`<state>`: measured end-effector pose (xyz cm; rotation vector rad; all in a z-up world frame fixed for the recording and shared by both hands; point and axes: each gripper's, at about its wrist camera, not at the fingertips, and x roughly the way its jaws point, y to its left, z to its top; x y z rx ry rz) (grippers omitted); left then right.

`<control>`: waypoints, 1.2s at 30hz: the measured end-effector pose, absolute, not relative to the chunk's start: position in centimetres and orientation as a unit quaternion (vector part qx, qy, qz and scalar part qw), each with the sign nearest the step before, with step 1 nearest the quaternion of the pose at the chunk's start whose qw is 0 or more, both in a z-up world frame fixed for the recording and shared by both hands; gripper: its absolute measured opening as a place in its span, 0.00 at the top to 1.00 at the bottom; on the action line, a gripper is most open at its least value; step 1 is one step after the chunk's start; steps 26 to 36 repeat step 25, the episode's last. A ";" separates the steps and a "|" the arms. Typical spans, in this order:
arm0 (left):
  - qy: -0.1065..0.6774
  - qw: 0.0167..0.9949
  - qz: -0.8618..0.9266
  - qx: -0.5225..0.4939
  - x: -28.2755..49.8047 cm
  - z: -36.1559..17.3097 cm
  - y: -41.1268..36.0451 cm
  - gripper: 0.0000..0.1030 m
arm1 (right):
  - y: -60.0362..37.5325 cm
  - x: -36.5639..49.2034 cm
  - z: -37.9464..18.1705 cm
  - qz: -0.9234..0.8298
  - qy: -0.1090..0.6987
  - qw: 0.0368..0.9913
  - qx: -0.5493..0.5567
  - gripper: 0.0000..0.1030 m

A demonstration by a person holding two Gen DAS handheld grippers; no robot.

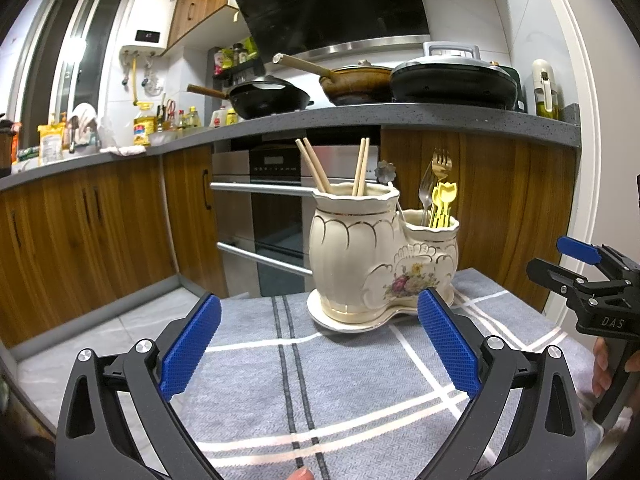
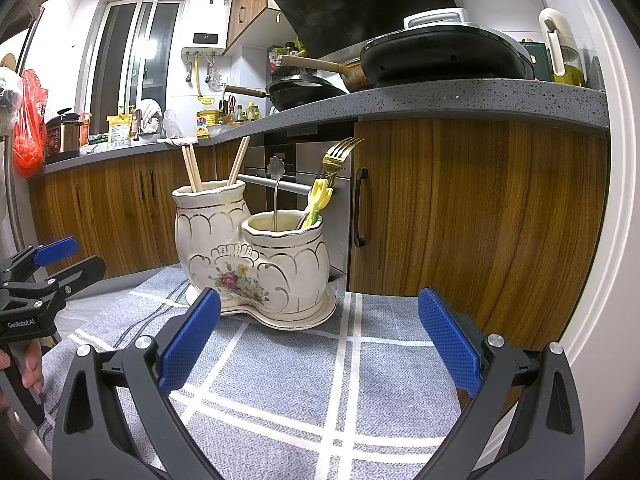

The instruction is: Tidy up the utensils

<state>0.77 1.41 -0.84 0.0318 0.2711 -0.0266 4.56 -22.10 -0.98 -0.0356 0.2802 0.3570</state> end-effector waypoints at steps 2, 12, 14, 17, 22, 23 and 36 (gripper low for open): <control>0.135 0.991 -0.013 0.016 0.8 -0.8 1.4 0.05 | -22.1 4.6 -1.0 0.177 0.139 0.974 -0.018 0.05; 0.137 0.990 -0.004 0.014 0.9 -0.9 1.5 0.05 | -22.1 4.6 -1.0 0.177 0.139 0.974 -0.018 0.05; 0.137 0.990 -0.003 0.014 0.9 -0.9 1.5 0.05 | -22.1 4.6 -1.0 0.177 0.139 0.974 -0.018 0.05; 0.134 0.991 -0.003 0.015 0.9 -0.8 1.4 0.05 | -22.1 4.6 -1.0 0.177 0.139 0.974 -0.017 0.05; 0.143 0.990 0.002 0.014 1.1 -0.8 1.4 0.05 | -22.1 4.6 -1.0 0.176 0.139 0.974 -0.017 0.05; 0.142 0.990 0.002 0.014 1.1 -0.8 1.4 0.05 | -22.2 4.6 -1.0 0.175 0.139 0.975 -0.017 0.05; 0.143 0.990 0.002 0.013 1.3 -0.8 1.5 0.05 | -22.3 4.6 -1.0 0.172 0.140 0.975 -0.016 0.05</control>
